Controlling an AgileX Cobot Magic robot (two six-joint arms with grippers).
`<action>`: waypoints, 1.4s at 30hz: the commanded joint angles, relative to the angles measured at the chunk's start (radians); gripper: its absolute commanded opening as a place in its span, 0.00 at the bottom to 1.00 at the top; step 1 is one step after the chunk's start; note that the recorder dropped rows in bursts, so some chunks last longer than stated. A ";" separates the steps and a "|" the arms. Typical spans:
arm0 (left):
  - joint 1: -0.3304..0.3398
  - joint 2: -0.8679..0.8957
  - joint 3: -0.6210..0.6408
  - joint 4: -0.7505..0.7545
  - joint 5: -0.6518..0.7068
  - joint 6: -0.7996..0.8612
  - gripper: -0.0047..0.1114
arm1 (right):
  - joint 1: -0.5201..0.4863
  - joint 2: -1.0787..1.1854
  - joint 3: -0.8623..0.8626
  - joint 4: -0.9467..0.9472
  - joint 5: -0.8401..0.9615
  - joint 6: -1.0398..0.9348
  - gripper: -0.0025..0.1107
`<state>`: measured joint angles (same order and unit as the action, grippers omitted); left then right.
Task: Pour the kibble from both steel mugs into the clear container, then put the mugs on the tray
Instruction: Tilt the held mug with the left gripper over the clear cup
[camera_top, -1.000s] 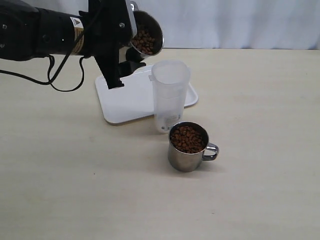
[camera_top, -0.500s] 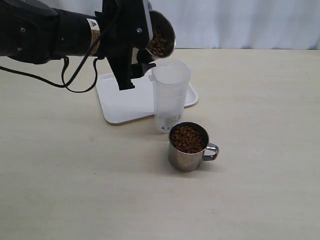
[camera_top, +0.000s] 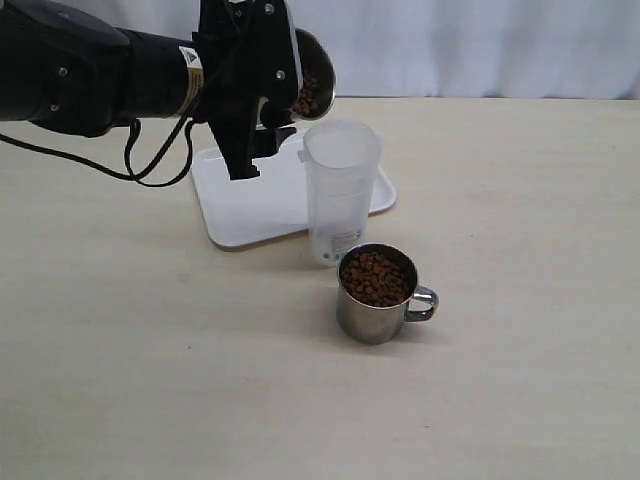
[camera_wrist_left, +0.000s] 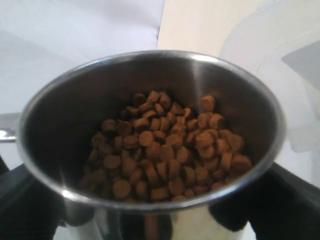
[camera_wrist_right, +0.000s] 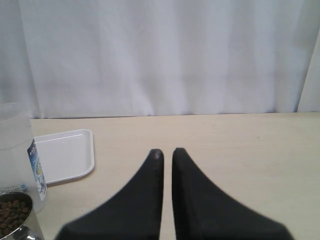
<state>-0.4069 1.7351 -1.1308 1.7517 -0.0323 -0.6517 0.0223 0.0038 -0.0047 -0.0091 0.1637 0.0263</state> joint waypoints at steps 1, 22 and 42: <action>-0.002 -0.005 -0.012 -0.007 0.019 0.026 0.04 | 0.003 -0.004 0.005 -0.005 -0.002 -0.005 0.06; -0.048 0.041 -0.079 -0.007 0.083 0.146 0.04 | 0.003 -0.004 0.005 -0.005 -0.002 -0.005 0.06; -0.048 0.041 -0.079 -0.007 0.076 0.318 0.04 | 0.003 -0.004 0.005 -0.005 -0.002 -0.005 0.06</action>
<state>-0.4525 1.7829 -1.1987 1.7517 0.0377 -0.3427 0.0223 0.0038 -0.0047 -0.0091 0.1637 0.0263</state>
